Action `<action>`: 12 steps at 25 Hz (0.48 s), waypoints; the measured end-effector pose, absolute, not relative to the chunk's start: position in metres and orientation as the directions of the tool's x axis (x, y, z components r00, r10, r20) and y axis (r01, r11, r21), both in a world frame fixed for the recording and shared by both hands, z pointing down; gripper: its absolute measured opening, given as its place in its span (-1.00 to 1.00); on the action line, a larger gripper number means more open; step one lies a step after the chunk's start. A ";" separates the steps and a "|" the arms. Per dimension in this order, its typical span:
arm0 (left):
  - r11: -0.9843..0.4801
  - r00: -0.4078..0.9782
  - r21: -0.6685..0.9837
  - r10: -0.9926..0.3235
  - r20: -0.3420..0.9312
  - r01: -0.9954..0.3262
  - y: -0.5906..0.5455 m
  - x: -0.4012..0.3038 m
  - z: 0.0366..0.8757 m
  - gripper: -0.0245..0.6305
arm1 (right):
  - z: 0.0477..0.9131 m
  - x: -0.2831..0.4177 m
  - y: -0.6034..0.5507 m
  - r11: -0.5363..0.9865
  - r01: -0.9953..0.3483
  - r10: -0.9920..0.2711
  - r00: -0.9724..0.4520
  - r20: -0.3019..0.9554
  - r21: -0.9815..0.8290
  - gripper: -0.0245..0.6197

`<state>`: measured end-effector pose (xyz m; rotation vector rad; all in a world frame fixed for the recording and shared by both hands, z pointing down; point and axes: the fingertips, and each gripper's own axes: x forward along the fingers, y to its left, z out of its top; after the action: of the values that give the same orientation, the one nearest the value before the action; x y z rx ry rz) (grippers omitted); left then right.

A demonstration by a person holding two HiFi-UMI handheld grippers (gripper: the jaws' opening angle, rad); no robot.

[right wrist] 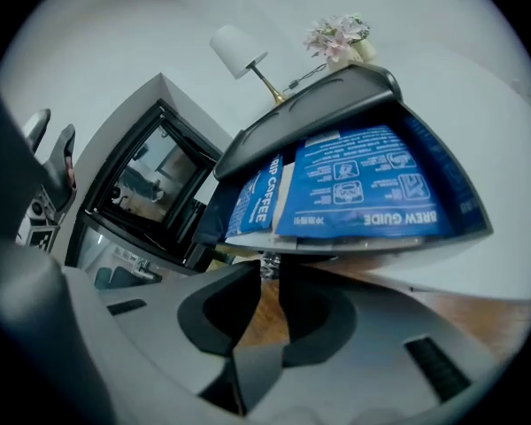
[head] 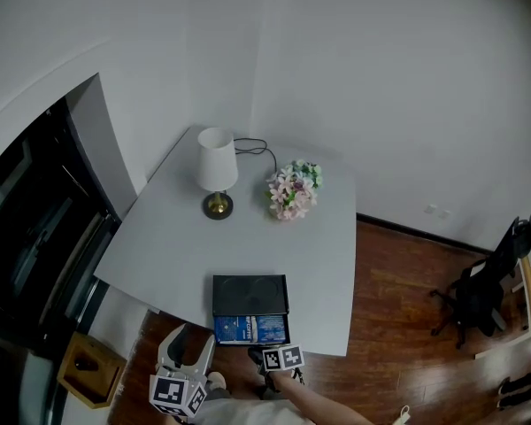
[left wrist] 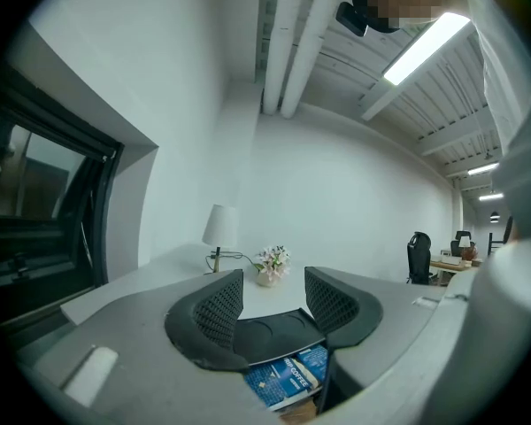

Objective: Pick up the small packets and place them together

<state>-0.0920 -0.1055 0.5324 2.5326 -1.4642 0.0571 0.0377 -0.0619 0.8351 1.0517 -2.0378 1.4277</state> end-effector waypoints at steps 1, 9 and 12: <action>-0.486 0.509 0.167 -0.849 0.142 -0.858 -0.107 -0.090 0.533 -0.23 | 0.836 0.036 -0.055 0.181 -0.783 -0.322 -0.618 0.717 -0.594 -0.73; -0.527 0.547 0.153 -0.823 0.153 -0.836 -0.109 -0.075 0.539 -0.23 | 0.845 0.042 -0.042 0.182 -0.808 -0.323 -0.587 0.743 -0.560 -0.69; -0.526 0.546 0.156 -0.823 0.156 -0.836 -0.111 -0.075 0.541 -0.23 | 0.851 0.046 -0.035 0.205 -0.824 -0.301 -0.567 0.767 -0.529 -0.59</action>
<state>-0.0755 -0.1105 0.5411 2.5705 -1.3993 0.0931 0.0463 -0.0351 0.8507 1.0415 -1.9774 1.3520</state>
